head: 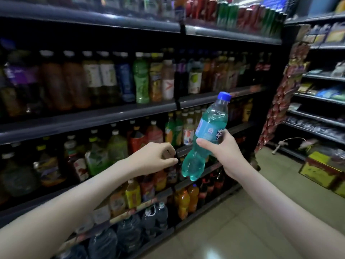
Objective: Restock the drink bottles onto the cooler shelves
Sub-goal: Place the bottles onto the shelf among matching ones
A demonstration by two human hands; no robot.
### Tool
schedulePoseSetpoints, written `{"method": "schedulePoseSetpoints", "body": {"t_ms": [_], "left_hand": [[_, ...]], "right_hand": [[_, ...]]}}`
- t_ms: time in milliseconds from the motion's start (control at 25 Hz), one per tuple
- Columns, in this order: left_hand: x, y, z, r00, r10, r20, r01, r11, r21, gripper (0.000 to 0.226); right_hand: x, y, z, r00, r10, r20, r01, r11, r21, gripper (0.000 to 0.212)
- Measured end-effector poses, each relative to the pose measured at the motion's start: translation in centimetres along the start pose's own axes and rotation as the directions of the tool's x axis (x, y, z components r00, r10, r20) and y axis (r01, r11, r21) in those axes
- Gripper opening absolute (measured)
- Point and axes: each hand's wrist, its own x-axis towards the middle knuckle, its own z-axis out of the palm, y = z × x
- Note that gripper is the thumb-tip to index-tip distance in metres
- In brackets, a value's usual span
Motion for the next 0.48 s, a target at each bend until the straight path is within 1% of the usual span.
{"method": "schedulePoseSetpoints", "body": {"t_ms": [120, 240, 320, 400, 480], "left_hand": [[7.0, 1.5, 0.8, 0.995, 0.01, -0.102, 0.0, 0.995, 0.096, 0.027], [15.0, 2.3, 1.2, 0.968, 0.051, -0.247, -0.002, 0.981, 0.194, 0.033], [20.6, 2.0, 1.0, 0.929, 0.063, -0.365, 0.002, 0.984, 0.176, 0.035], [26.4, 1.8, 0.5, 0.882, 0.033, -0.47, 0.015, 0.995, 0.099, 0.037], [31.4, 1.8, 0.0, 0.851, -0.012, -0.525, 0.051, 0.997, 0.059, 0.041]], "right_hand": [[5.1, 0.6, -4.0, 0.995, -0.068, -0.077, 0.07, 0.997, 0.02, 0.049], [11.8, 1.9, -7.9, 0.98, -0.154, -0.123, 0.155, 0.988, -0.002, 0.053], [17.0, 2.8, -10.2, 0.958, -0.236, -0.16, 0.236, 0.972, -0.019, 0.054], [22.7, 3.3, -12.5, 0.933, -0.3, -0.196, 0.303, 0.953, -0.019, 0.057], [27.5, 3.2, -14.4, 0.916, -0.338, -0.217, 0.345, 0.939, -0.007, 0.061]]}}
